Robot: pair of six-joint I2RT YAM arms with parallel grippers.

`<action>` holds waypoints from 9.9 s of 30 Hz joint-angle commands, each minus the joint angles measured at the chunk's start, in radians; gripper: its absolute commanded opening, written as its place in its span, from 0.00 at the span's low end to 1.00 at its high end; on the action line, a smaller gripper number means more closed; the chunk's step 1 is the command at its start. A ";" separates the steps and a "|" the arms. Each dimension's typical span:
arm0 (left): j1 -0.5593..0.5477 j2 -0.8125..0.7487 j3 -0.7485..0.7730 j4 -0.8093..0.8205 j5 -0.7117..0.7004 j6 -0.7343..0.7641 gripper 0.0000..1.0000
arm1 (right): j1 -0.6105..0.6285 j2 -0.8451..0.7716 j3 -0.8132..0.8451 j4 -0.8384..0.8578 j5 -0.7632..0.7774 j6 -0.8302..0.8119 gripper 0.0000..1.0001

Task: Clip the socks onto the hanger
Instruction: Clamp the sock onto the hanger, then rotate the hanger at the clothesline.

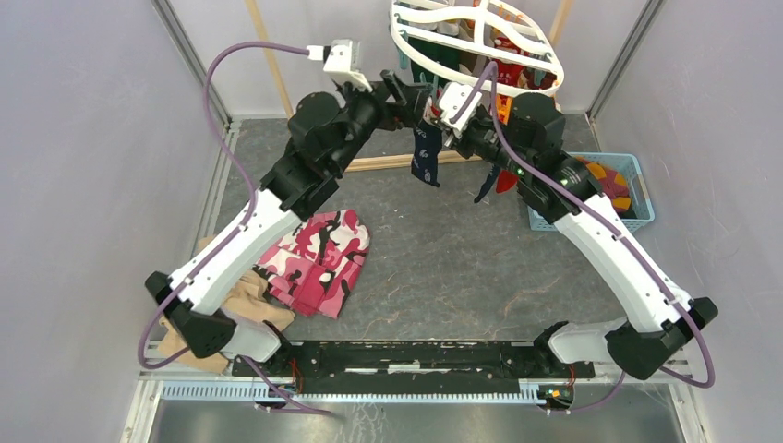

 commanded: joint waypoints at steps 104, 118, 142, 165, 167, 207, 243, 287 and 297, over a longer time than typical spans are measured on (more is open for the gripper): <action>0.447 1.207 0.517 1.218 0.526 0.146 0.70 | -0.629 -0.139 -0.150 0.163 -0.579 0.405 0.05; 0.449 1.207 0.562 1.229 0.540 0.111 0.02 | -0.629 -0.144 -0.164 0.163 -0.586 0.404 0.06; 0.608 0.696 -0.105 1.600 0.467 -0.055 0.02 | -0.515 -0.044 -0.036 0.133 -0.558 0.389 0.07; 0.653 0.497 -0.266 1.657 0.569 -0.180 0.02 | -0.590 -0.073 -0.029 0.101 -0.403 0.353 0.14; 0.651 0.482 -0.271 1.656 0.585 -0.204 0.02 | -0.636 -0.077 -0.041 0.101 -0.402 0.354 0.14; 0.555 0.369 -0.421 1.635 0.709 -0.208 0.02 | -1.180 -0.170 -0.068 0.086 -0.864 0.326 0.68; 0.556 0.303 -0.475 1.576 0.727 -0.120 0.02 | -0.637 0.279 0.366 -0.100 -0.186 0.077 0.30; 0.444 -0.091 -0.819 1.524 0.809 -0.013 0.02 | -1.030 -0.185 -0.081 0.037 -0.547 0.238 0.93; 0.384 -0.228 -0.848 1.389 0.769 0.112 0.02 | -1.063 -0.191 -0.183 0.056 -0.592 0.235 0.95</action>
